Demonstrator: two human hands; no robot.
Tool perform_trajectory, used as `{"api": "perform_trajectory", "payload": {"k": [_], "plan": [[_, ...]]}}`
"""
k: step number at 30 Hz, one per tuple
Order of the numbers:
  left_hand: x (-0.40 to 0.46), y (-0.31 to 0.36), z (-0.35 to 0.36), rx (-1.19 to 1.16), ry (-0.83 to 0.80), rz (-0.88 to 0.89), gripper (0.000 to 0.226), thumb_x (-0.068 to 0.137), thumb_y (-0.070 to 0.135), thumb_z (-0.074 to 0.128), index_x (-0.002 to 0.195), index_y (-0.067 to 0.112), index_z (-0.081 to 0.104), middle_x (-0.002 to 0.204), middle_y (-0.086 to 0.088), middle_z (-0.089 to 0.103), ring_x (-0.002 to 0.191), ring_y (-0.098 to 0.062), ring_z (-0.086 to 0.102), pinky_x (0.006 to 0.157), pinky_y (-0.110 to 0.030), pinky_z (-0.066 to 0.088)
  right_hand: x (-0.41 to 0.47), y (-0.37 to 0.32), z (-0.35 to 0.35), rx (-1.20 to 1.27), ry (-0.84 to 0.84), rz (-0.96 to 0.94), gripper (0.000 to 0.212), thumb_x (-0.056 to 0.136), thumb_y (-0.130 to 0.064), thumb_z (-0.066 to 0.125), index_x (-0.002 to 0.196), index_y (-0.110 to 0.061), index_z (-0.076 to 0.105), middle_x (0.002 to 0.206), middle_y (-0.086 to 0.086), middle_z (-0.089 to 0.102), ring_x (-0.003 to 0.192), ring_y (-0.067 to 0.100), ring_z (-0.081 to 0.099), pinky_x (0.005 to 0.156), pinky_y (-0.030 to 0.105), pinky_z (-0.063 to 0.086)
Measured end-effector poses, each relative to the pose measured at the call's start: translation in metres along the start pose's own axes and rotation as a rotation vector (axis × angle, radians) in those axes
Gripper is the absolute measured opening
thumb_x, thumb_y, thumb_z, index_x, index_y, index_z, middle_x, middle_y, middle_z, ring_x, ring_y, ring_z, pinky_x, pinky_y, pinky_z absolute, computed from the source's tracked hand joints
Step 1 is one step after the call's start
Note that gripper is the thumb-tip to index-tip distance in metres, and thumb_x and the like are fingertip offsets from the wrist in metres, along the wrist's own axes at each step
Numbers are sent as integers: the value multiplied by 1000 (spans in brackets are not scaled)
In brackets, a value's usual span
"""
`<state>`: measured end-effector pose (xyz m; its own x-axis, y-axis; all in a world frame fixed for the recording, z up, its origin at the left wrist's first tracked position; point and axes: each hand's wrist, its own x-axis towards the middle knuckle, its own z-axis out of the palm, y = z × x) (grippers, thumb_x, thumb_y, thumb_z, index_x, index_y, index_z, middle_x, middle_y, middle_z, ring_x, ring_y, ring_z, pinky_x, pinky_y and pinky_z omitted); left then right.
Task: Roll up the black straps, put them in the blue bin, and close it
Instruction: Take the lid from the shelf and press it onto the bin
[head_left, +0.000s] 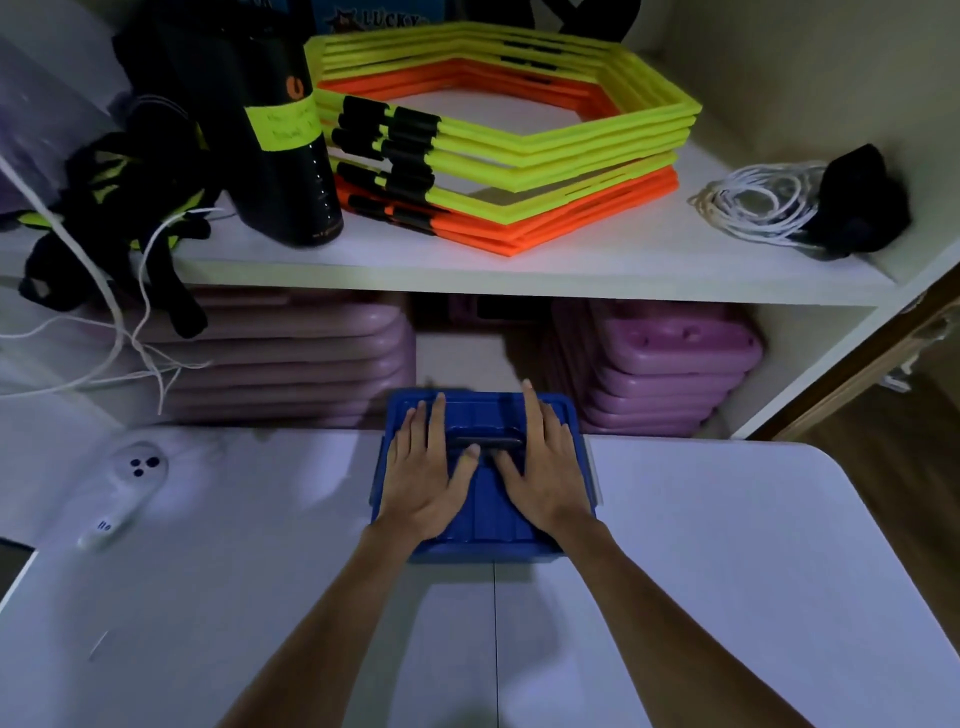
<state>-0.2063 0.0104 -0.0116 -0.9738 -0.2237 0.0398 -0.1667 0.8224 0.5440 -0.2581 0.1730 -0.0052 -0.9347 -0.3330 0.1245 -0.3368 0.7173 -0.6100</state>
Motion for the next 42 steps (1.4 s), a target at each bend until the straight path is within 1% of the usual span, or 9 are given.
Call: {"api": "perform_trajectory", "payload": {"k": [7,11,14,17,22,27,33,38,42], "plan": [[17,7,0,399,58,-44,55,103,38,26,152,15,17,153,-15,24,134,-32,27,108,-40,31,-2,7,13,-380,-142,-14,72,92,-65,-1,153,-29,-12,162,8,-18,149,28,-16,120,42,-10],[10,-13,-14,280,256,-152,78,87,64,47,147,18,30,148,-18,32,133,-38,31,110,-48,27,-4,11,16,-408,-138,3,72,91,-64,-5,154,-29,-11,161,8,-19,148,29,-20,120,42,-12],[6,-46,-26,-45,101,-397,113,65,85,52,151,23,12,158,-10,20,144,-30,19,117,-44,14,-5,10,17,-432,-143,11,70,92,-63,-3,154,-29,-11,161,8,-19,148,30,-19,119,42,-12],[5,-51,-30,-652,-154,-566,128,56,80,67,152,26,4,153,-1,32,136,-24,39,112,-42,36,-6,9,16,-432,-144,15,70,93,-62,0,154,-30,-11,162,7,-18,148,29,-18,119,41,-12],[7,-42,-29,-870,-179,-447,52,83,49,68,130,34,52,125,3,64,111,-18,63,96,-38,52,-6,9,15,-431,-141,29,70,92,-63,-2,154,-31,-10,162,6,-18,148,29,-18,118,40,-13],[6,-40,-17,-477,-106,-266,78,95,49,44,153,25,-2,157,-6,27,140,-23,32,117,-41,27,-8,7,17,-445,-130,26,70,93,-61,0,155,-28,-5,162,9,-14,149,31,-15,120,43,-10],[-2,-24,-8,283,-34,-46,78,95,59,10,148,8,-17,153,-15,-29,143,-30,-27,116,-41,-18,-5,6,15,-432,-164,2,73,91,-61,-5,155,-26,-5,162,11,-15,148,32,-16,120,45,-10],[-4,-24,-4,490,-41,20,82,86,64,-12,150,13,-15,156,-19,-24,143,-31,-27,111,-44,-25,-12,15,-6,-364,-9,37,73,93,-64,23,155,-25,14,163,13,0,150,30,-6,120,48,-6],[-3,-27,-1,522,-26,62,76,91,60,-8,152,15,-5,157,-20,-16,145,-32,-20,113,-45,-21,-23,29,-23,-19,4,457,105,78,-76,54,155,-32,-2,163,12,-4,150,29,-1,119,52,3]]}}
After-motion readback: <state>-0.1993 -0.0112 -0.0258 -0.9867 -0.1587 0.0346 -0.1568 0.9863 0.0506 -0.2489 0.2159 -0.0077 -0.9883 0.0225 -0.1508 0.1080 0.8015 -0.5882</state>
